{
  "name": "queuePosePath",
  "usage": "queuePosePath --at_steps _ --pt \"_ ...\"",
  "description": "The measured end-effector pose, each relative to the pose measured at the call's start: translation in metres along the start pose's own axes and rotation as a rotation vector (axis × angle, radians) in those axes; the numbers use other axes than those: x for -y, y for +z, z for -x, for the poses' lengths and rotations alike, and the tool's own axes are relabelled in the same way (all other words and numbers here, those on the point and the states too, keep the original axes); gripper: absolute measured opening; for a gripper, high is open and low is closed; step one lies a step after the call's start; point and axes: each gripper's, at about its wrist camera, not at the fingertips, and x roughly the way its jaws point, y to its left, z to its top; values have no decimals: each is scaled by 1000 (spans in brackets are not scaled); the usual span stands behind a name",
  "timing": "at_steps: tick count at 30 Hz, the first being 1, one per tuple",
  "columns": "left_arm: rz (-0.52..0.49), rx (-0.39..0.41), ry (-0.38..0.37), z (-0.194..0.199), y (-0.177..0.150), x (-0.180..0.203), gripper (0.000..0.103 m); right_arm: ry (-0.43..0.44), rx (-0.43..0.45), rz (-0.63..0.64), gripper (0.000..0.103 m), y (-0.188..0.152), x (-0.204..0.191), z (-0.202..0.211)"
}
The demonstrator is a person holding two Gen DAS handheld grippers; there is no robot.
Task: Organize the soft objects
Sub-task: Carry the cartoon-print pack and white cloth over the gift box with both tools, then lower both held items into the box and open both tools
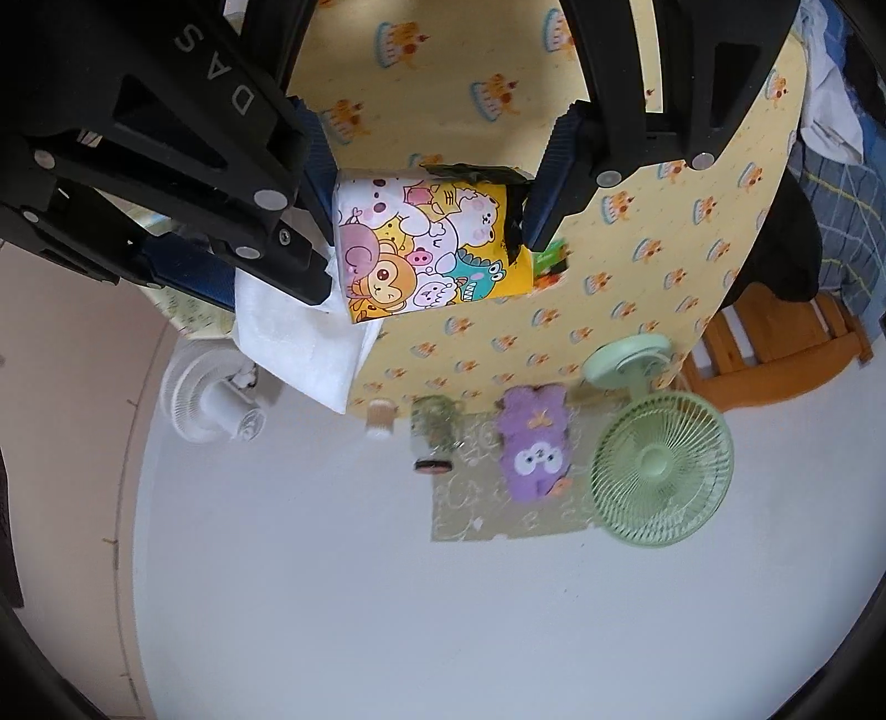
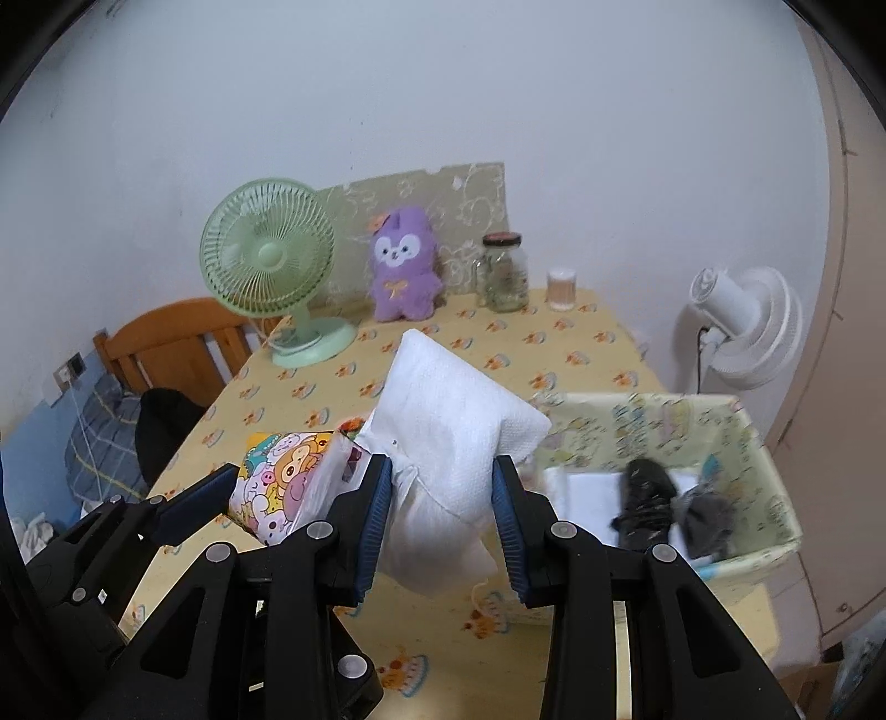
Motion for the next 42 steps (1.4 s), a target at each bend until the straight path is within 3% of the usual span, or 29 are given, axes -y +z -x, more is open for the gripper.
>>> queuePosePath --at_steps 19,42 --pt "-52 -29 -140 -40 24 78 66 -137 -15 -41 40 17 85 4" --pt "-102 -133 -176 -94 18 130 67 -195 -94 -100 40 3 151 -33"
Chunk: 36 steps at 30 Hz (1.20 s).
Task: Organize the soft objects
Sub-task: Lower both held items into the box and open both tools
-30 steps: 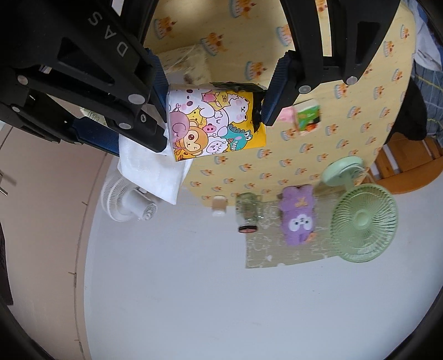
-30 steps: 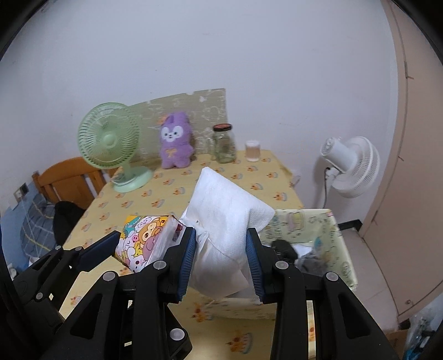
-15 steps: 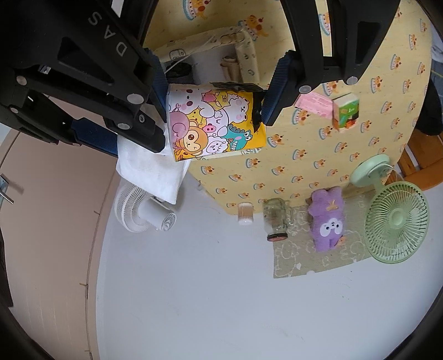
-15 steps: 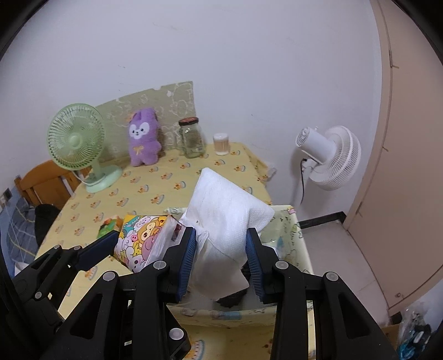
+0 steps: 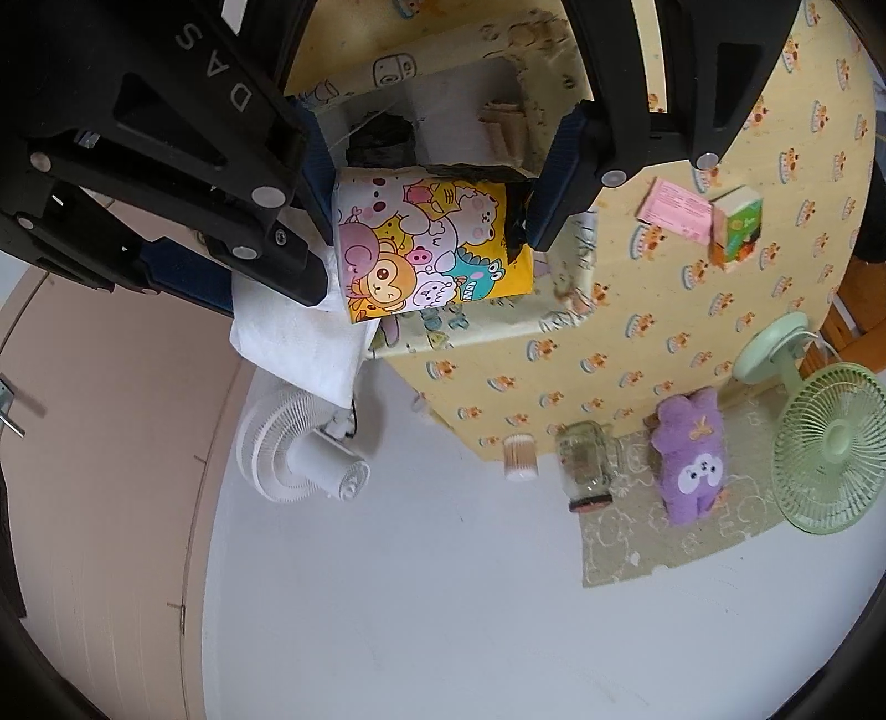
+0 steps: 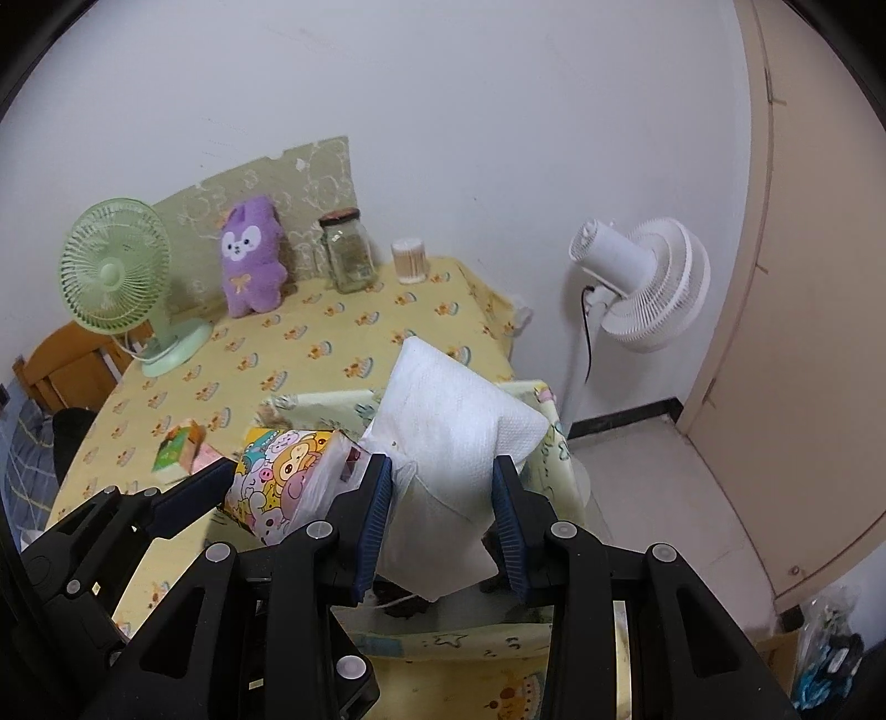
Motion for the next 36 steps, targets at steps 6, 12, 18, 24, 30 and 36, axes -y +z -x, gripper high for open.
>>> queuePosePath --at_steps 6,12,18,24,30,36 --pt "-10 -40 -2 -15 -5 3 83 -11 -43 -5 40 -6 8 -16" --pt "-39 -39 23 -15 -9 0 93 22 -48 7 42 -11 4 -21" --pt "-42 -51 32 -13 -9 -6 93 31 -66 1 46 -11 -3 -29" --pt "-40 -37 39 -8 -7 -6 93 27 -31 -3 76 -11 -5 -24" --pt "-45 -27 46 -1 -8 -9 93 29 -59 -24 82 -9 -7 -21" --pt "-34 -4 50 13 -11 -16 93 42 -24 -20 87 -12 -15 -8"
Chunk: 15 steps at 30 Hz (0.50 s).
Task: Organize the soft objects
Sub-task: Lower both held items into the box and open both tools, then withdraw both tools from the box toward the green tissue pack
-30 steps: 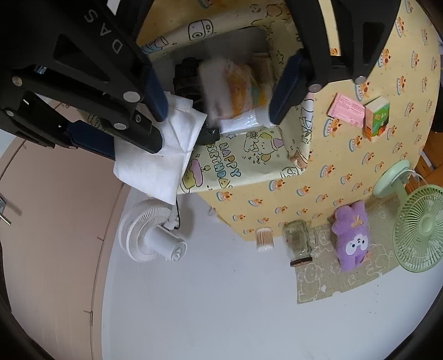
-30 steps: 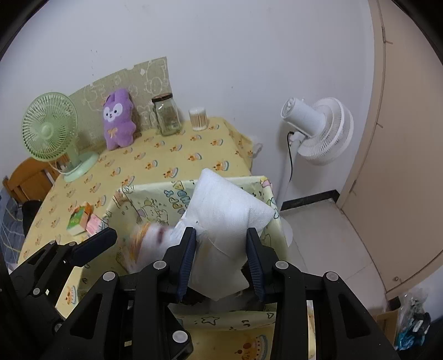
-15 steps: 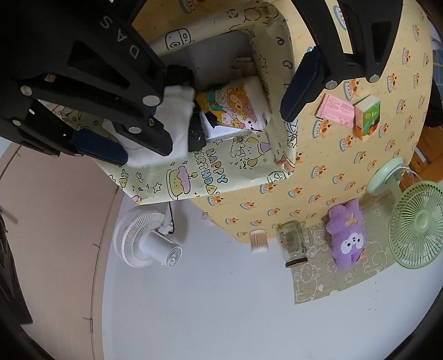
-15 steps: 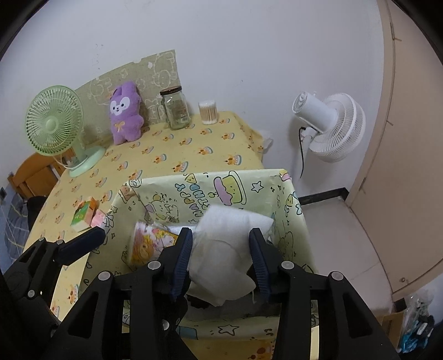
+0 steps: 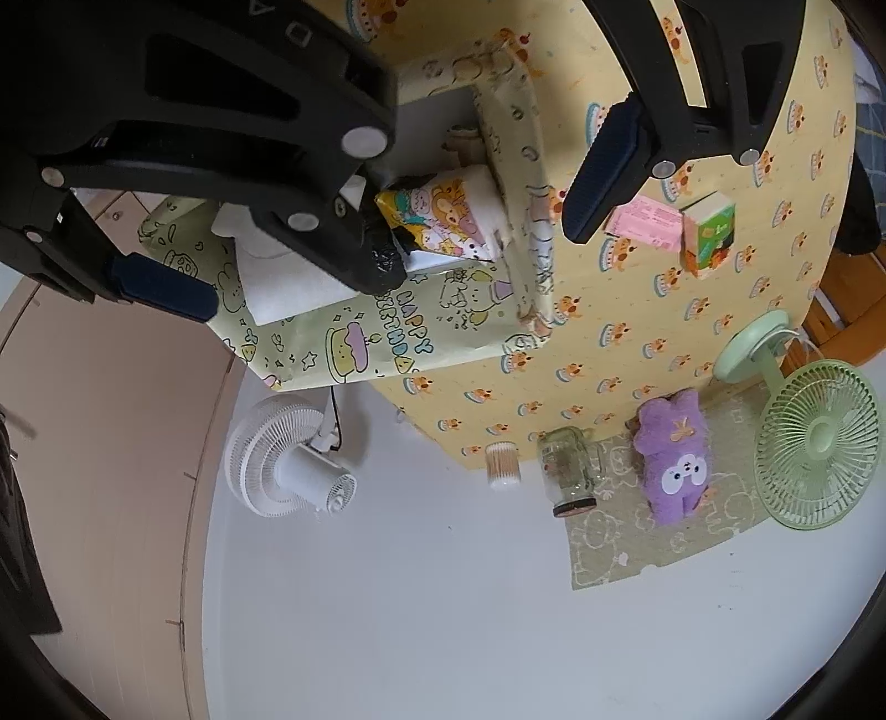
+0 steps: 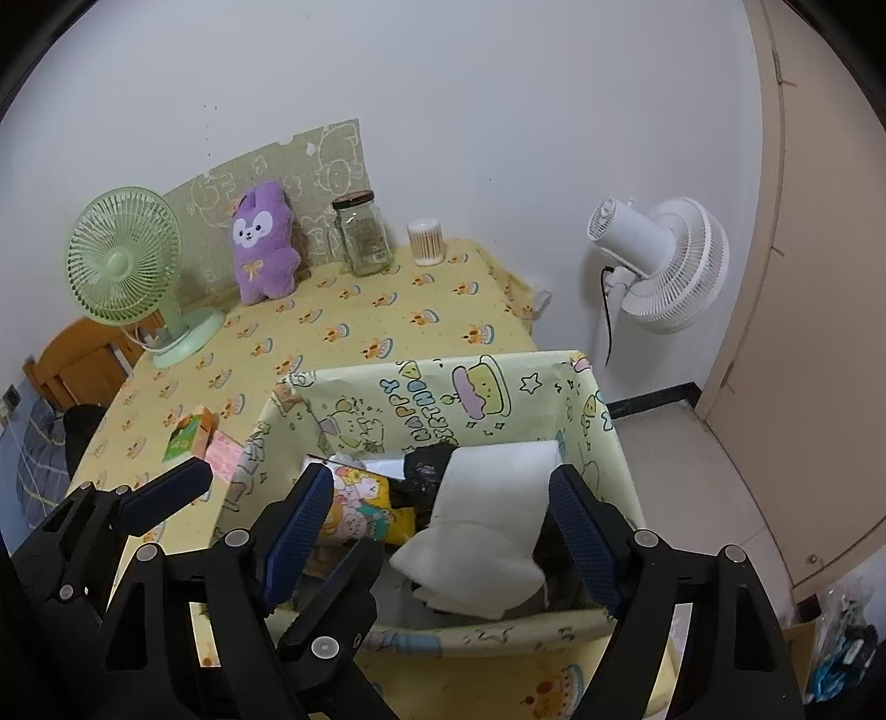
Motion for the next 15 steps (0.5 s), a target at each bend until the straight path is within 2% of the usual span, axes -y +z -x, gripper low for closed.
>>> queuePosePath --at_steps 15 --pt "35 54 18 43 -20 -24 94 4 34 25 90 -15 -36 33"
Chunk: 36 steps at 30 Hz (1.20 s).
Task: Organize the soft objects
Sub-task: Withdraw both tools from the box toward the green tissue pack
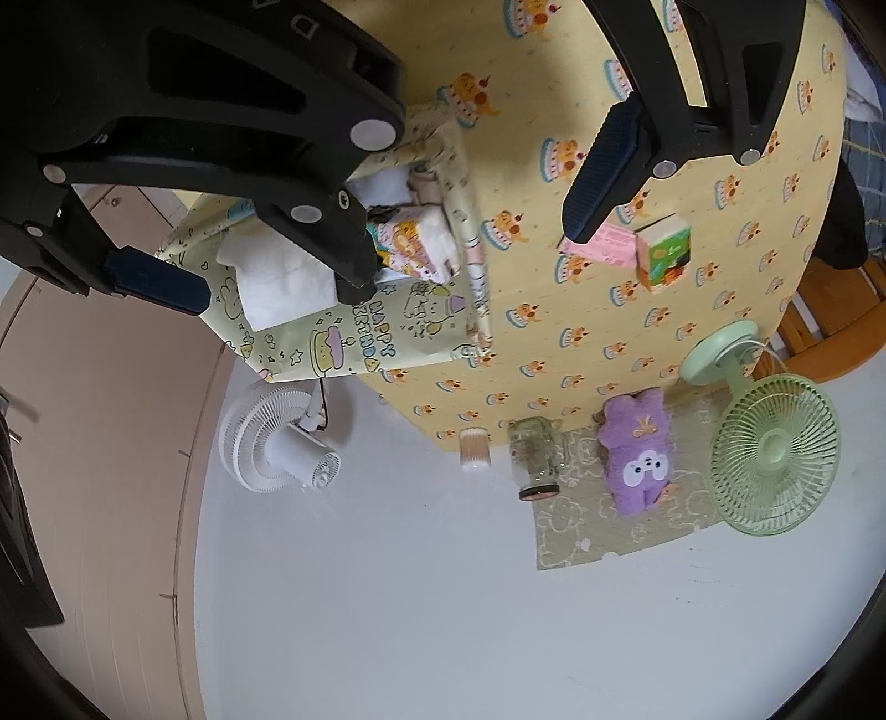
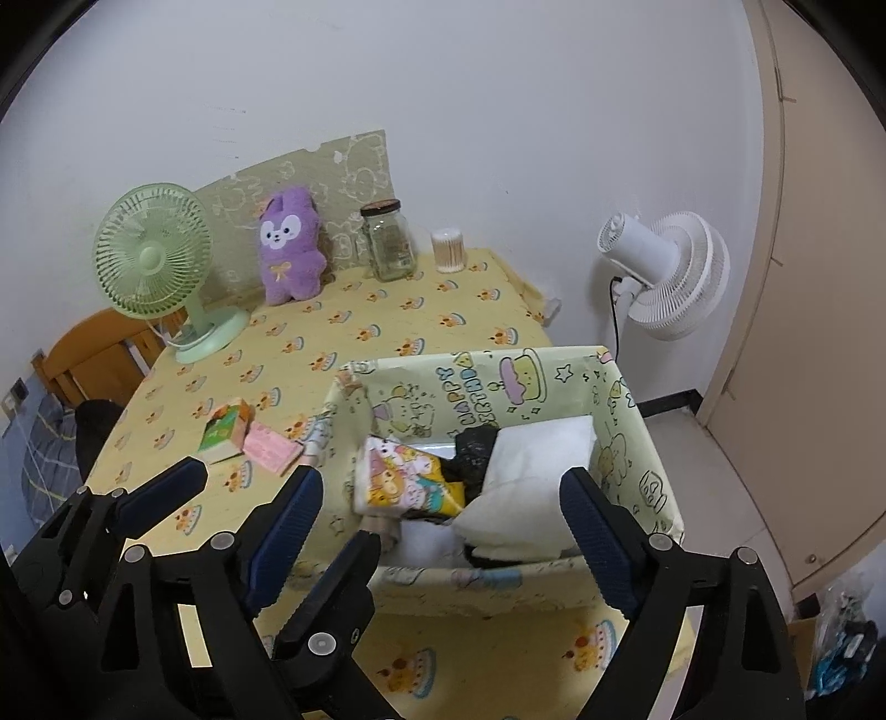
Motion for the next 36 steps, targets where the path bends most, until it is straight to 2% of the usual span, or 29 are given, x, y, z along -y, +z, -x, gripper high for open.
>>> queuePosePath --at_steps 14,36 --pt "9 28 20 28 -14 -29 94 20 25 23 92 -11 -37 21" --pt "58 31 77 32 -21 -102 94 78 12 85 92 -6 -112 4"
